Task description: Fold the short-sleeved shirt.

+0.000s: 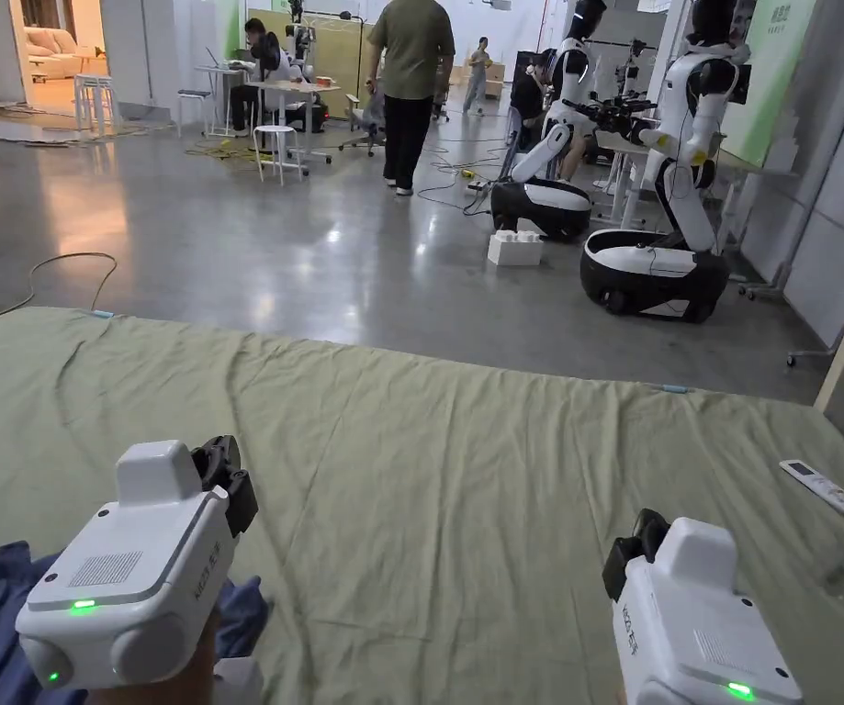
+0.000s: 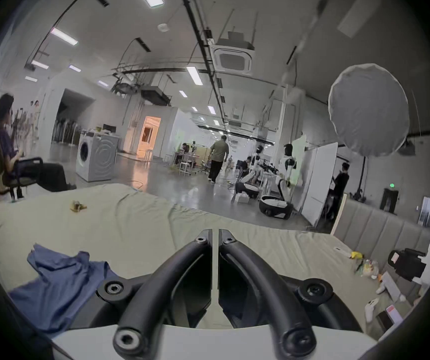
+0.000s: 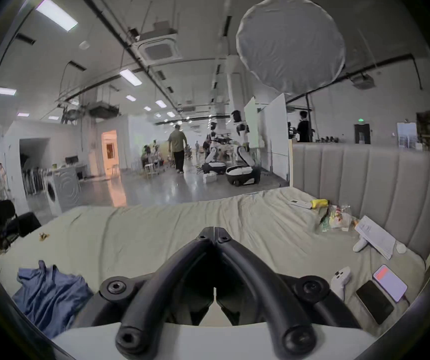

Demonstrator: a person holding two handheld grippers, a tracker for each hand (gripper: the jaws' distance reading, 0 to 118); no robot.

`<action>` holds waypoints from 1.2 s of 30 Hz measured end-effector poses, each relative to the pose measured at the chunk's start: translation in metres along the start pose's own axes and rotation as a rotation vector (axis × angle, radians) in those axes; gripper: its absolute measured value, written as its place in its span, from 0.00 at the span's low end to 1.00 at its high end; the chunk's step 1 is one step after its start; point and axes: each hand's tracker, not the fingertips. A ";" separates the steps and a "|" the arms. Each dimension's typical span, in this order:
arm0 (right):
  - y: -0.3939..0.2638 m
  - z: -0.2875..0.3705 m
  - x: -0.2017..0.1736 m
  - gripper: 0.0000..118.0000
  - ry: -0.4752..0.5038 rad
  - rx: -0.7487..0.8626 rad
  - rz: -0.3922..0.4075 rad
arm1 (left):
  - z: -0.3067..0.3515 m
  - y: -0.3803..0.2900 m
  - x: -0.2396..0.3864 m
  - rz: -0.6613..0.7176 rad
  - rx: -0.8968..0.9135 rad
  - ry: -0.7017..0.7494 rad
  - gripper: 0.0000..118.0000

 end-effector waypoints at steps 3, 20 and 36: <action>0.004 0.003 -0.006 0.00 0.024 0.034 0.087 | -0.001 0.001 0.000 -0.052 0.002 -0.008 0.03; -0.014 -0.003 -0.026 0.00 0.083 -0.013 0.128 | 0.033 0.021 -0.116 -0.146 -0.328 0.134 0.03; -0.045 -0.017 -0.057 0.00 0.153 -0.101 0.167 | -0.016 -0.102 -0.223 -0.046 -0.964 0.117 0.81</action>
